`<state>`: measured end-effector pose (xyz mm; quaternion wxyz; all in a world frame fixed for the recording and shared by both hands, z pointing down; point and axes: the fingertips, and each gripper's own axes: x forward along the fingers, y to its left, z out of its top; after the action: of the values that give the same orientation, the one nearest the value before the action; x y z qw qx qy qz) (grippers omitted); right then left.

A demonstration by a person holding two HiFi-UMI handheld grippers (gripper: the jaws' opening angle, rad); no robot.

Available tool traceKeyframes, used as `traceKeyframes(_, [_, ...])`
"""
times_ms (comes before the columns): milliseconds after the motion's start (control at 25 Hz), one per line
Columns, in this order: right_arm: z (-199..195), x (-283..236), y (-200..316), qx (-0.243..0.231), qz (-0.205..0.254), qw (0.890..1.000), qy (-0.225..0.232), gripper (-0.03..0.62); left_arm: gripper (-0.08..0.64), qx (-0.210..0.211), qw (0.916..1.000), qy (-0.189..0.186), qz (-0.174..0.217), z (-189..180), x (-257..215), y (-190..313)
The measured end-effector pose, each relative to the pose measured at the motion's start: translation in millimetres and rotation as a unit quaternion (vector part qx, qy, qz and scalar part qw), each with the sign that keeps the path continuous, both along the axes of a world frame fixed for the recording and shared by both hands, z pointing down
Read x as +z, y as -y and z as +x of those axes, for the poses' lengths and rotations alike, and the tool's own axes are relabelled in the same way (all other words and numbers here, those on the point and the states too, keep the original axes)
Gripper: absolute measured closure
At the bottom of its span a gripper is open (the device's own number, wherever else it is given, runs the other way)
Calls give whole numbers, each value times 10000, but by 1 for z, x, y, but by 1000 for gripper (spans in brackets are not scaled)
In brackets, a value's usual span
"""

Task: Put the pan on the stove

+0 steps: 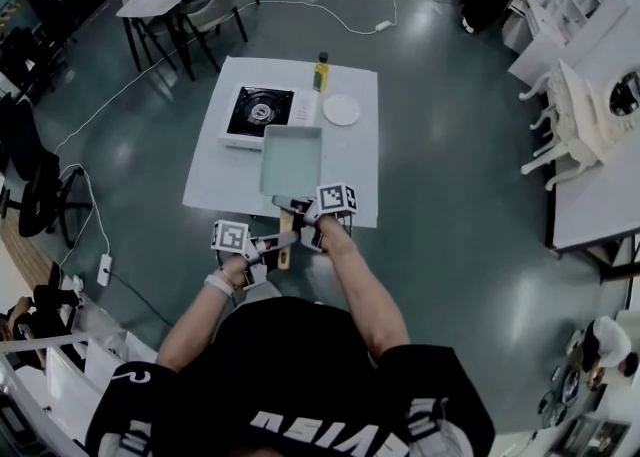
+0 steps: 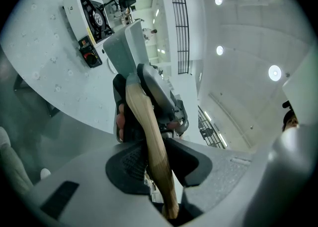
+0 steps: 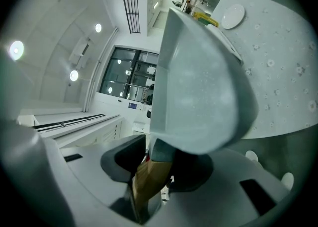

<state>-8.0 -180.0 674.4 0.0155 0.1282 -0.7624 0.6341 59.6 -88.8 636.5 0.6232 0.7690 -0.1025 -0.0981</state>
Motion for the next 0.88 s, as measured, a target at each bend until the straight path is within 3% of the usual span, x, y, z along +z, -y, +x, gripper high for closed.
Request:
traceKeyframes(240, [-8,-3,16,150,-20,9999,-73,457,463,113,9998,-3,-143,-12,-2,13])
traceKeyframes(360, [-13,-5,21,228,-36,9997,-89,457,463,206,9992,309,151,-23,0,22])
traceKeyframes(440, [-21,-6,28,288,-32,9995,-93,457,463,271,9995,139,57,-30,-6,26])
traceKeyframes(520, [-27,-8,35,360,-34,9993,-102,457,463,348,9987,311,184,-40,-3,35])
traceKeyframes(640, [-33,-10,44,461,-3,9989,-81,457,463,456,9985,233,200,-48,-8,42])
traceKeyframes(720, [-37,-12,49,525,2,9986,-95,457,463,524,9986,-53,53,-49,-16,43])
traceKeyframes(880, [-47,-13,58,649,9,9978,-130,456,463,647,9978,100,86,-64,-13,51])
